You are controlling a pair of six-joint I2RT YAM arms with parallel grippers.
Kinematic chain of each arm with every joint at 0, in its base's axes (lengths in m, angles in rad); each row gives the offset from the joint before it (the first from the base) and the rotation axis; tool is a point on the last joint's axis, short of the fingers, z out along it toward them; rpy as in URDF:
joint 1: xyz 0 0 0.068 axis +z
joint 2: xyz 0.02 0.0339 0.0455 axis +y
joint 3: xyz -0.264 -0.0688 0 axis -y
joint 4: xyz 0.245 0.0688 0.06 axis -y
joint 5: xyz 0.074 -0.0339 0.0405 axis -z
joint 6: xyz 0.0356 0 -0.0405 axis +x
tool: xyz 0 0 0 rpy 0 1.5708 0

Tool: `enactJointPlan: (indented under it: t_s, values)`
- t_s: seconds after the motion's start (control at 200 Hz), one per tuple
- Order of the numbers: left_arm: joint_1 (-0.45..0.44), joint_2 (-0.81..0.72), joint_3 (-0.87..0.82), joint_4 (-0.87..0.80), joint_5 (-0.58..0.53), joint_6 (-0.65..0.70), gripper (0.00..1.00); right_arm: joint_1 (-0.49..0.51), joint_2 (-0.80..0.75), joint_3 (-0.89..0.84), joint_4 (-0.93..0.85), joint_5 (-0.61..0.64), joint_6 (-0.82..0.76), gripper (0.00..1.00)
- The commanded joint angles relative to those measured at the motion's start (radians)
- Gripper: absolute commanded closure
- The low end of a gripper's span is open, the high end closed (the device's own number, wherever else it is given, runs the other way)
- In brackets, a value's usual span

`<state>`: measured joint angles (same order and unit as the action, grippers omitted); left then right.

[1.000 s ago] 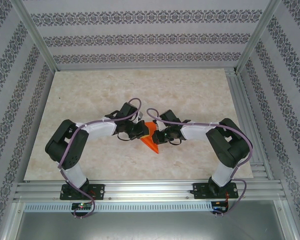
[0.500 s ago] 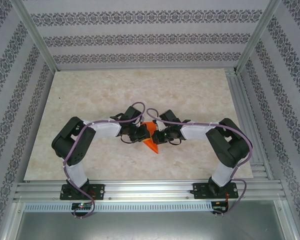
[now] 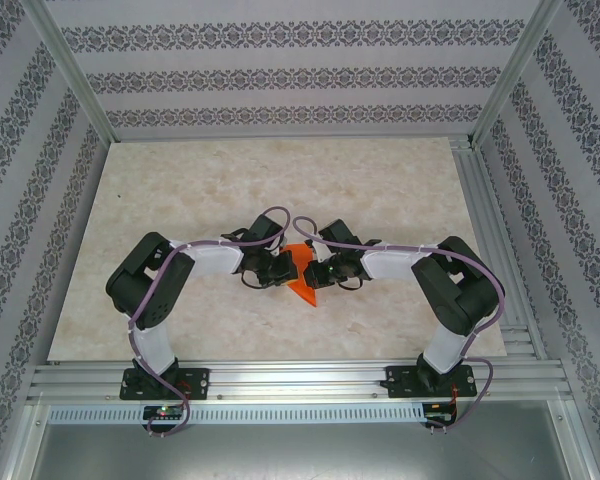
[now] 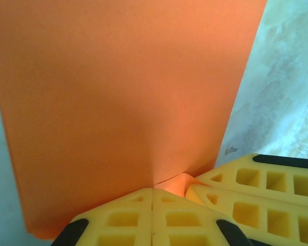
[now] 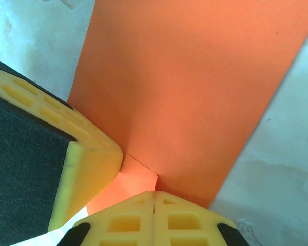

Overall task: Fold a paper plane with a square sheet of paper (fold left side to right side)
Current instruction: Third fold the triangle at the center of the table.

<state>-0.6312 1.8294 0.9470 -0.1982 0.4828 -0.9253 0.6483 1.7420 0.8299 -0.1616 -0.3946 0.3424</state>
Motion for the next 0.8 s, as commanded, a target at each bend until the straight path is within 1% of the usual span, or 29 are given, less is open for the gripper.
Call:
enactJointPlan:
  t_s: [0.0,0.09,0.23,0.385,0.485,0.59,0.719,0.799]
  values:
    - [-0.012,0.041,-0.016,-0.01,-0.036,0.022,0.92,0.021,0.056,-0.02,-0.081,0.042,-0.02,1.0]
    - [-0.012,0.045,-0.023,-0.014,-0.044,0.026,0.92,0.017,0.035,-0.015,-0.086,0.037,-0.014,0.99]
    - [-0.012,0.042,-0.056,-0.017,-0.058,0.028,0.92,0.003,-0.054,0.004,-0.106,0.033,0.013,0.84]
    - [-0.014,0.045,-0.098,0.018,-0.06,0.011,0.93,-0.023,-0.177,0.026,-0.158,0.048,0.032,0.71]
    - [-0.013,0.048,-0.105,0.026,-0.063,0.009,0.93,-0.024,-0.236,0.028,-0.209,0.051,0.027,0.7]
    - [-0.014,0.046,-0.103,0.024,-0.062,0.013,0.93,-0.018,-0.267,-0.005,-0.208,-0.02,0.056,0.7]
    - [-0.016,0.04,-0.1,0.017,-0.066,0.018,0.93,0.009,-0.271,-0.069,-0.084,-0.153,0.182,0.7]
    - [-0.015,0.038,-0.1,0.015,-0.067,0.021,0.93,0.026,-0.262,-0.091,-0.021,-0.185,0.248,0.7]
